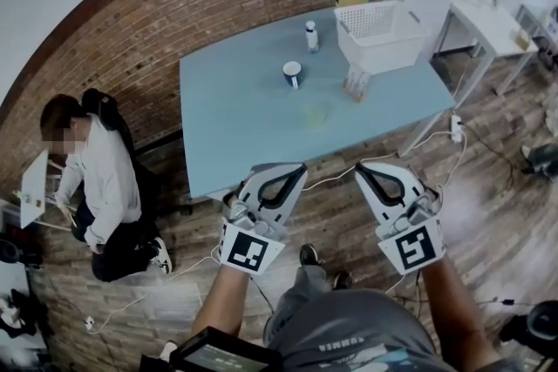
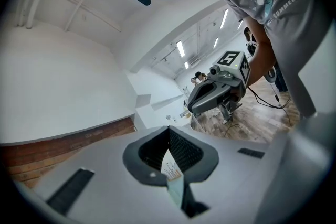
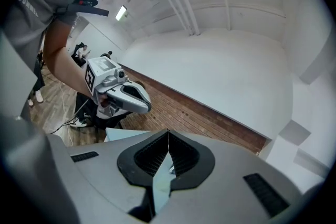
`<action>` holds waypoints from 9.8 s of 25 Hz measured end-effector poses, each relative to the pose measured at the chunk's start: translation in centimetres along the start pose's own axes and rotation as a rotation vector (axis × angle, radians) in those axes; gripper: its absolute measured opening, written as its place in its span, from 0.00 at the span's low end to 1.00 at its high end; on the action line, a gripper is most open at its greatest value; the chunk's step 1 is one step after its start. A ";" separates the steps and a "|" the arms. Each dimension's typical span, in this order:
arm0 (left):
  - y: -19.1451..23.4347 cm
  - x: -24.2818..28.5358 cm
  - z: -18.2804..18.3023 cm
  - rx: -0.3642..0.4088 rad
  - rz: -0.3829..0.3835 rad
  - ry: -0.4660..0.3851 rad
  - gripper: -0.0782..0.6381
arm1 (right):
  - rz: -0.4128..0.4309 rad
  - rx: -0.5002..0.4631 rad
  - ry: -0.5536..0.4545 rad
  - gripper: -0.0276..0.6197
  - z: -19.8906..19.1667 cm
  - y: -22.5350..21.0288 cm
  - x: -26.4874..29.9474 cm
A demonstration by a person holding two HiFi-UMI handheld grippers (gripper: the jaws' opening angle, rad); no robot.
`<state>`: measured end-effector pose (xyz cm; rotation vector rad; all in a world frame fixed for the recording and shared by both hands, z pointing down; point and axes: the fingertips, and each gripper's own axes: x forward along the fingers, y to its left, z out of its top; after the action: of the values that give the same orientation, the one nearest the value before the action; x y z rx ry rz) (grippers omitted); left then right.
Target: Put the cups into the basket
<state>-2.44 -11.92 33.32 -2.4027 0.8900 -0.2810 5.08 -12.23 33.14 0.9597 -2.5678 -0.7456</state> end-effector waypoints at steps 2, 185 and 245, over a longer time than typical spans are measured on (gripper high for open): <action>0.9 0.4 -0.6 -0.001 -0.018 -0.012 0.11 | -0.013 0.003 0.011 0.06 -0.1 -0.6 1.3; 20.4 30.6 -19.9 -0.155 -0.107 -0.002 0.11 | 0.117 0.200 0.489 0.09 -26.3 -32.0 28.4; 15.5 42.6 -25.6 -0.223 -0.050 0.296 0.11 | 0.491 0.281 0.776 0.09 -59.9 -36.8 35.8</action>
<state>12.06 -60.37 45.76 -2.6352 1.0394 -0.5980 24.47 -81.83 64.92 0.4930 -2.0726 0.1232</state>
